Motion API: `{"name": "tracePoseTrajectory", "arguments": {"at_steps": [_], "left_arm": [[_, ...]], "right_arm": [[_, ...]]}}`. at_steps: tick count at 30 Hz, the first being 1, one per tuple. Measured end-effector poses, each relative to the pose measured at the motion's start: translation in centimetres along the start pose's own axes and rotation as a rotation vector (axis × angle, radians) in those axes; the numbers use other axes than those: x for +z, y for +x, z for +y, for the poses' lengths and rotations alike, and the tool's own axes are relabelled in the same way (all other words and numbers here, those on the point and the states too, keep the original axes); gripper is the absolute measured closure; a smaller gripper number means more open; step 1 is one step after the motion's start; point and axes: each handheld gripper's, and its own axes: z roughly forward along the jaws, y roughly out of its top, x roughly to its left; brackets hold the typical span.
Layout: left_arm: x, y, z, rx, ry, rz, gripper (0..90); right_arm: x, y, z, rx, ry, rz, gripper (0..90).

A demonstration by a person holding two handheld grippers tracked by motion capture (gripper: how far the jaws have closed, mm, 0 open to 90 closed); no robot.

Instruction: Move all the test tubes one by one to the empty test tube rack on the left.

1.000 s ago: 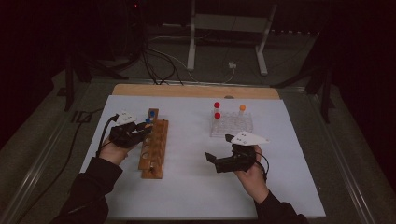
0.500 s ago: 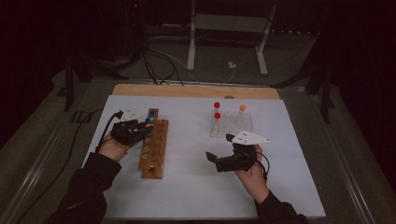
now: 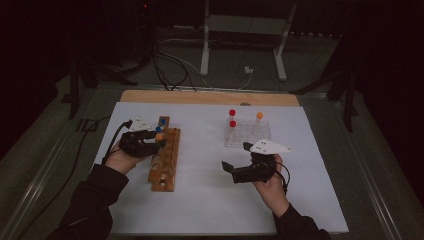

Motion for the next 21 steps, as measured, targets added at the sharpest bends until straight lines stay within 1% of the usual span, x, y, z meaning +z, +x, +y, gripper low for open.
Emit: {"name": "tracePoseTrajectory", "arguments": {"at_steps": [2,4,5,7,8,9,10,11,12,14,15,16,17,18,20,21], "left_arm": [[-0.4,-0.4,-0.1,0.012,-0.012,-0.003,38.6],[-0.8,-0.7,-0.2,0.004,-0.031,-0.023,32.5],[-1.0,-0.8,-0.2,-0.001,-0.038,-0.016,28.2],[-1.4,-1.1,-0.4,-0.017,-0.068,-0.047,20.0],[-1.7,-1.2,-0.4,-0.017,-0.074,-0.053,16.5],[-1.9,-1.4,-0.6,-0.019,-0.092,-0.074,15.5],[-2.1,-1.6,-0.7,-0.02,-0.099,-0.081,12.3],[-2.2,-1.7,-0.8,-0.021,-0.105,-0.086,9.5],[-2.4,-1.9,-0.9,-0.021,-0.115,-0.105,8.0],[-2.7,-2.2,-1.2,-0.021,-0.124,-0.123,3.8],[-2.8,-2.4,-1.4,-0.021,-0.134,-0.135,2.5],[-2.9,-2.6,-1.5,-0.015,-0.138,-0.138,2.4],[-3.0,-2.7,-1.6,-0.009,-0.146,-0.152,2.3],[-3.1,-2.8,-1.8,-0.011,-0.158,-0.159,1.8],[-3.2,-2.9,-2.0,-0.006,-0.163,-0.169,1.8],[-3.2,-2.9,-2.2,-0.009,-0.166,-0.172,1.8]], "right_arm": [[-0.2,-0.2,0.2,0.001,-0.008,-0.01,0.0],[-0.5,-0.6,0.4,0.001,-0.019,-0.026,0.0],[-0.6,-0.9,0.6,-0.001,-0.024,-0.036,0.0],[-0.9,-1.5,0.9,0.005,-0.033,-0.053,0.0],[-1.0,-1.9,1.0,0.007,-0.035,-0.063,0.0],[-1.0,-2.3,1.2,0.008,-0.034,-0.078,0.0],[-1.1,-2.7,1.3,0.011,-0.034,-0.093,0.0],[-1.2,-3.1,1.4,0.009,-0.034,-0.094,0.0],[-1.3,-3.6,1.5,0.012,-0.033,-0.102,0.0],[-1.3,-4.5,1.7,0.016,-0.031,-0.118,0.0],[-1.3,-5.0,1.7,0.017,-0.024,-0.14,0.0],[-1.2,-5.5,1.7,0.023,-0.02,-0.154,0.0],[-1.2,-6.1,1.7,0.028,-0.014,-0.163,0.0],[-1.1,-6.6,1.7,0.036,-0.011,-0.182,0.0],[-0.8,-7.7,1.6,0.043,0.003,-0.205,0.0],[-0.6,-8.3,1.5,0.053,0.007,-0.223,0.9]]}}
